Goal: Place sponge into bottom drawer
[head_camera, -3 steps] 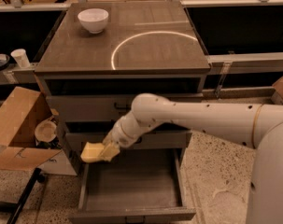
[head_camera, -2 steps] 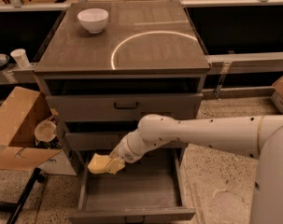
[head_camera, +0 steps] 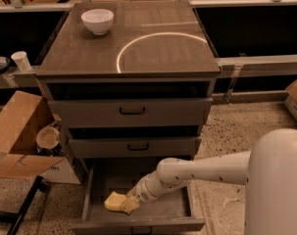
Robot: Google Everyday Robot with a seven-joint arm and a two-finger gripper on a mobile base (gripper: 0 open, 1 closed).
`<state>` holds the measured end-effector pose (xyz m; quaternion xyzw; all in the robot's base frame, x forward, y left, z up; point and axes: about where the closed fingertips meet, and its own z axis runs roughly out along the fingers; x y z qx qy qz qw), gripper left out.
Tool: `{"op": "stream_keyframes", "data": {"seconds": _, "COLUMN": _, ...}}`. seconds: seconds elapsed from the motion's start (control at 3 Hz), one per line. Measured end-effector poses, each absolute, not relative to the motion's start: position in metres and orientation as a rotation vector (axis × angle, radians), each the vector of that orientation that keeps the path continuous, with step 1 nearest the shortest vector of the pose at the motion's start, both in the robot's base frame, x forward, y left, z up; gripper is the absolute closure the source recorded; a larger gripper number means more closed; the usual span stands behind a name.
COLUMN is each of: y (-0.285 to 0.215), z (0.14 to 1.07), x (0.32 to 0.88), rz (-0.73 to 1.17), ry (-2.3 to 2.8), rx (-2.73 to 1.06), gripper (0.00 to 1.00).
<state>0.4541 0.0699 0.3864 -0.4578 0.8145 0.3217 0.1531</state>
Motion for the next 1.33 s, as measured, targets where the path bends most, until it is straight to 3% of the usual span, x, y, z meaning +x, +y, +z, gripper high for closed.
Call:
{"op": "stream_keyframes", "data": {"seconds": 0.67, "y": 0.064, "z": 0.360, "x": 0.466, "rz": 0.871, "ry": 2.397, "rx": -1.274, "gripper": 1.00}}
{"op": "stream_keyframes", "data": {"seconds": 1.33, "y": 0.022, "z": 0.253, "x": 0.527, "rz": 0.785, "ry": 2.477, "rx": -1.111, "gripper": 1.00}}
